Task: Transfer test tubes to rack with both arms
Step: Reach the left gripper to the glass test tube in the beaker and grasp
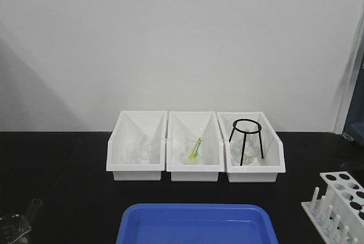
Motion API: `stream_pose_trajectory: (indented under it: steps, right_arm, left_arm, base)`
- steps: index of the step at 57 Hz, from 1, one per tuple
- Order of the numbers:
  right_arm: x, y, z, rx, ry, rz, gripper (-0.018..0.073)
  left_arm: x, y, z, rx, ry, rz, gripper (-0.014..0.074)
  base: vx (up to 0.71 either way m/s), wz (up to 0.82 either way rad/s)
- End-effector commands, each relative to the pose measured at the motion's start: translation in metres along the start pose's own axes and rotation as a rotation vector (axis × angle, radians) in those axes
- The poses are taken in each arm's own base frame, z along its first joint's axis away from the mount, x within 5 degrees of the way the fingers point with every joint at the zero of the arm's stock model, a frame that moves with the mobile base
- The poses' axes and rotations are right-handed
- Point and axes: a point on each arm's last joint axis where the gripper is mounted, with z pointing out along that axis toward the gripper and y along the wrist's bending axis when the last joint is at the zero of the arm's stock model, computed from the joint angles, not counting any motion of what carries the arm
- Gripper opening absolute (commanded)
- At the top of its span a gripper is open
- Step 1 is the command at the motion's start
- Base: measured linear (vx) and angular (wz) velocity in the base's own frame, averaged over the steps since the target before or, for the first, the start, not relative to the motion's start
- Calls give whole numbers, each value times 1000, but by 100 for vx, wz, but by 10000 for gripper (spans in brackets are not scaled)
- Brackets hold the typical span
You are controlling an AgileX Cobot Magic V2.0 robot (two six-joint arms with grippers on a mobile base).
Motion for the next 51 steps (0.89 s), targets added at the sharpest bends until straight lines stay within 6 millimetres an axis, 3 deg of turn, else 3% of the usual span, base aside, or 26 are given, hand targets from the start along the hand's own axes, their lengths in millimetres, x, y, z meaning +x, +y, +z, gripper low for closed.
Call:
stream_pose_trajectory:
  steps: [1,7,14,21,28,32,39,45,51]
  right_arm:
    - [-15,1,-2,-10,-194,-6,-8]
    - [-30,2,-5,-15,-289,-10,-8]
    - [-65,3,-13,-14,-348,-16,-8]
    - [-120,4,-18,-9,-402,-39,-8]
    - [-174,6,-7,-3,-416,-65,-8]
    - [-200,6,9,-1,-403,-76,-8]
    - [-235,7,40,-1,-382,-76,-8]
    - [-244,8,70,-2,-333,-73,-8]
    - [-239,7,97,-3,-262,-62,-8]
  left_arm:
    - [-18,-1,-3,16,-232,-6,-17]
    - [-42,-3,-10,30,-429,-6,-17]
    - [-78,-3,-22,38,-552,-74,-17]
    - [-124,-6,-29,33,-563,-70,-17]
    - [-180,-10,-23,13,-554,24,-17]
    - [-210,-12,-6,11,-501,35,-17]
    - [-241,-14,37,13,-356,36,-17]
    - [-245,-15,80,12,-198,36,-17]
    - [-241,-15,111,11,-84,37,-17]
  base:
    - [0,0]
    - [0,0]
    - [0,0]
    - [0,0]
    - [0,0]
    - [0,0]
    - [0,0]
    - [0,0]
    - [0,0]
